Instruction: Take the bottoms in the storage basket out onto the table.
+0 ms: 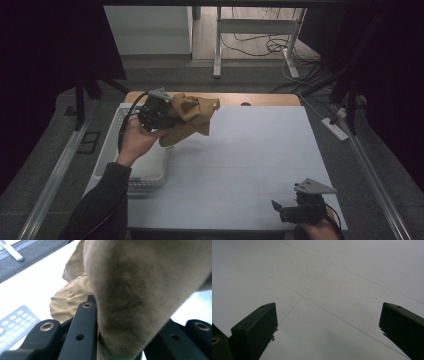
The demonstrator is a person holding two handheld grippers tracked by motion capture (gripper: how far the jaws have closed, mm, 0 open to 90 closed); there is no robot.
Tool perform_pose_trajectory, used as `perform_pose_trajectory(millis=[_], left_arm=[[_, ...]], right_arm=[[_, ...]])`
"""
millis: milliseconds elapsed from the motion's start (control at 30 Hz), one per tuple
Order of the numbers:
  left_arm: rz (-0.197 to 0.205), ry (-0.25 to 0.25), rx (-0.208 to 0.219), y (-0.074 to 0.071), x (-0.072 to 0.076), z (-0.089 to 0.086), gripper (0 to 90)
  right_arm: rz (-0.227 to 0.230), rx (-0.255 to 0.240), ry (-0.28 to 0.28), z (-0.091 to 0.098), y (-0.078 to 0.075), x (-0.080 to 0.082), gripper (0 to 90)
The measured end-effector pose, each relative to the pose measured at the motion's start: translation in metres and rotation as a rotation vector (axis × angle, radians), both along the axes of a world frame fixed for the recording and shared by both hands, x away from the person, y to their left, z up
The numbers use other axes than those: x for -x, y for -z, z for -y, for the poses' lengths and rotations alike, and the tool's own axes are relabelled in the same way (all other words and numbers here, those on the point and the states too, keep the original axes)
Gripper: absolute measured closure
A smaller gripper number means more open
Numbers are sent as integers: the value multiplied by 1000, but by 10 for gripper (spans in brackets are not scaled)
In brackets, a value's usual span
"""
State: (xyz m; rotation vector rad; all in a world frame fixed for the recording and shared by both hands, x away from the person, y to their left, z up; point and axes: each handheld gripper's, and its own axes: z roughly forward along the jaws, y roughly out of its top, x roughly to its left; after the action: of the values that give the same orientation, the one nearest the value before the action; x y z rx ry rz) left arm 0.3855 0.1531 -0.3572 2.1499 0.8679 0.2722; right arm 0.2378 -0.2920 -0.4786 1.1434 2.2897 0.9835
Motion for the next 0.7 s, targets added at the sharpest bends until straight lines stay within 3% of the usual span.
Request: perform_pose_trajectory(millis=[700], left_arm=[[-36, 48, -11, 30, -11, 35, 757]], right_arm=[[-1, 4, -5, -1, 0, 0, 20]])
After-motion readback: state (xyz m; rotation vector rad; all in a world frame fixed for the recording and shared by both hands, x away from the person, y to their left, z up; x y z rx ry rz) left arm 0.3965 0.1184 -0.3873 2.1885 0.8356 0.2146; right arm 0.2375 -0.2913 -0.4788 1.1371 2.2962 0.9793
